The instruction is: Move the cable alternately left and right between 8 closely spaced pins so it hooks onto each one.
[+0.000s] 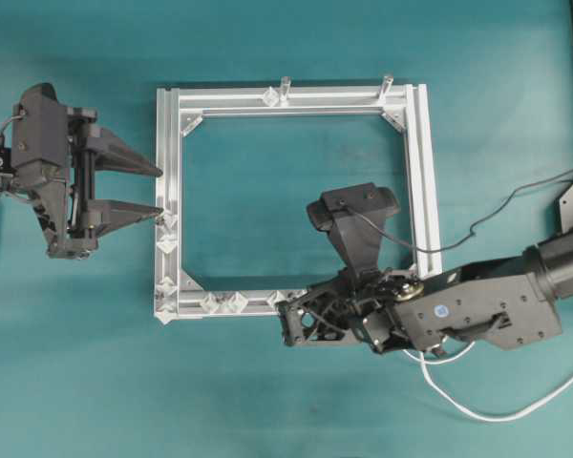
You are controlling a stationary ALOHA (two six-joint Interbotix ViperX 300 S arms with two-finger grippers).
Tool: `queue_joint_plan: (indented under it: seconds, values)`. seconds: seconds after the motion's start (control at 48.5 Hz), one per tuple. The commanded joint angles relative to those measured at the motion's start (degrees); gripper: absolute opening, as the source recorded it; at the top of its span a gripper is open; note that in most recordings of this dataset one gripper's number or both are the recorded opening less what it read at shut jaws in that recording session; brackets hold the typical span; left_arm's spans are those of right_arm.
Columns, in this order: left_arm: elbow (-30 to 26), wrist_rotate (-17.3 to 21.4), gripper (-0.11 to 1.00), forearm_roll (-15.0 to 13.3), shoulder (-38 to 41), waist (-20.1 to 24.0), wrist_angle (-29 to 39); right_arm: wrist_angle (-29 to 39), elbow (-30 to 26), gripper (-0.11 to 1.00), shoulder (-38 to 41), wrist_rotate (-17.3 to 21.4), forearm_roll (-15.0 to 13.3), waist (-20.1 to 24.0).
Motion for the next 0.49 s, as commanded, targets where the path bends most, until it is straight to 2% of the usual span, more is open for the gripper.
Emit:
queue_joint_plan:
  seconds: [0.0,0.474]
  values:
    - [-0.4,-0.6,0.63,0.1,-0.4,-0.5,-0.3,0.4,-1.1,0.14,-0.8,0.1,-0.1,0.2]
    - [-0.4,-0.6,0.63,0.2,-0.4,-0.6,-0.3,0.5,-1.6,0.14,-0.5,0.1,-0.3,0.6]
